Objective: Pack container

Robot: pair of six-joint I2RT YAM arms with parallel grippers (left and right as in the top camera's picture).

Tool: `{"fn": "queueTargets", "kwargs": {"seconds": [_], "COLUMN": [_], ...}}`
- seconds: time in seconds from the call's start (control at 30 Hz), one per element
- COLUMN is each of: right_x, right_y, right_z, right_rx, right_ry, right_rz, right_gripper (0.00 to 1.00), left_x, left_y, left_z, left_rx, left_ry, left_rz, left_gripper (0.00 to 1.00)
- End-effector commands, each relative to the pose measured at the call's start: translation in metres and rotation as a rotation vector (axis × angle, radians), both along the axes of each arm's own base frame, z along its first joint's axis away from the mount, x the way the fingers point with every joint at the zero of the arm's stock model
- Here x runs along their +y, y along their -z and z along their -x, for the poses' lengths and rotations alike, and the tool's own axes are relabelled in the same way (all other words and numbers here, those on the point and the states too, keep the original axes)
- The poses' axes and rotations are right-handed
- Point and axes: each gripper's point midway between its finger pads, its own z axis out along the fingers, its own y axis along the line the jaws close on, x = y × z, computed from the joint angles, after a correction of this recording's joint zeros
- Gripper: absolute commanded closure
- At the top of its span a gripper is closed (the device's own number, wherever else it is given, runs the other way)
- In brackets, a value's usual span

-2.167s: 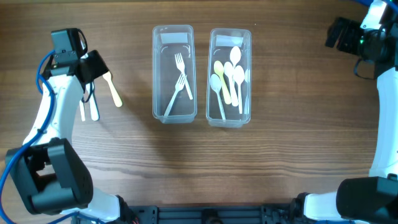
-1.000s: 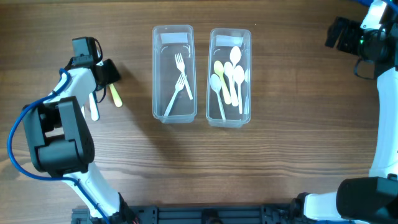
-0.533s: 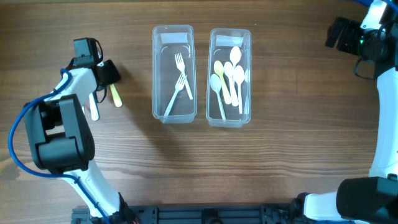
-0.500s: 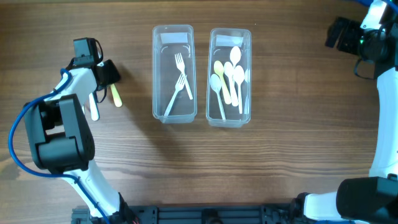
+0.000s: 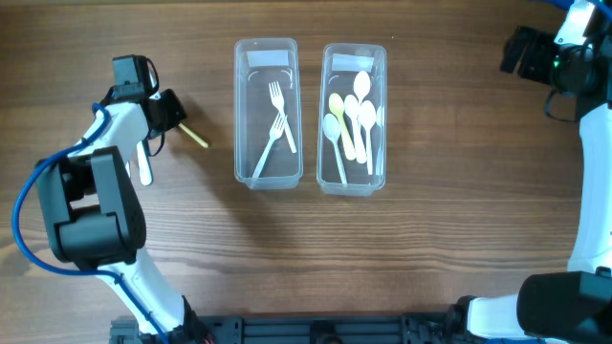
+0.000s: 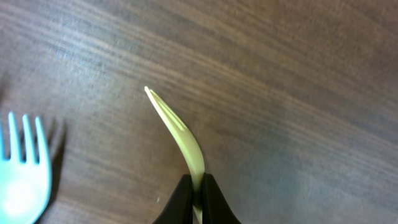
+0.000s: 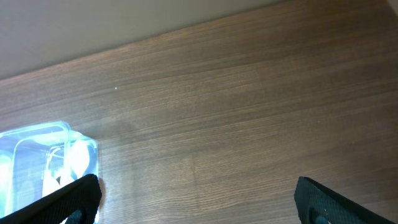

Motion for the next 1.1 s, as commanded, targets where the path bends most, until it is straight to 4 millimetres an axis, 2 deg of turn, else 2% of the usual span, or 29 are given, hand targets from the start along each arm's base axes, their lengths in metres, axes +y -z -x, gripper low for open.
{"fn": "queueTargets", "kwargs": {"seconds": [0.0, 0.27, 0.33, 0.57, 0.8, 0.93, 1.07], "right_x": [0.002, 0.002, 0.002, 0.002, 0.002, 0.002, 0.002], "right_y": [0.001, 0.001, 0.001, 0.001, 0.001, 0.001, 0.001], "right_z": [-0.002, -0.002, -0.002, -0.002, -0.002, -0.002, -0.002], "right_rx": [0.001, 0.001, 0.001, 0.001, 0.001, 0.001, 0.001], "right_ry": [-0.013, -0.013, -0.013, -0.013, -0.013, -0.013, -0.013], "right_rz": [0.004, 0.004, 0.004, 0.004, 0.004, 0.004, 0.004], "right_gripper": [0.0, 0.0, 0.0, 0.0, 0.0, 0.0, 0.0], "left_x": [0.001, 0.0, -0.009, -0.068, -0.135, -0.169, -0.188], "left_y": [-0.028, -0.086, -0.098, -0.142, -0.178, -0.182, -0.174], "left_z": [0.002, 0.005, 0.006, 0.005, 0.017, 0.024, 0.029], "left_rx": [-0.04, -0.139, -0.163, -0.266, -0.345, -0.361, -0.339], "left_ry": [-0.005, -0.005, 0.019, 0.176, 0.347, 0.465, 0.532], "left_rz": [-0.011, -0.026, 0.001, 0.058, 0.057, 0.035, 0.0], "left_gripper": [0.96, 0.96, 0.96, 0.96, 0.96, 0.96, 0.96]}}
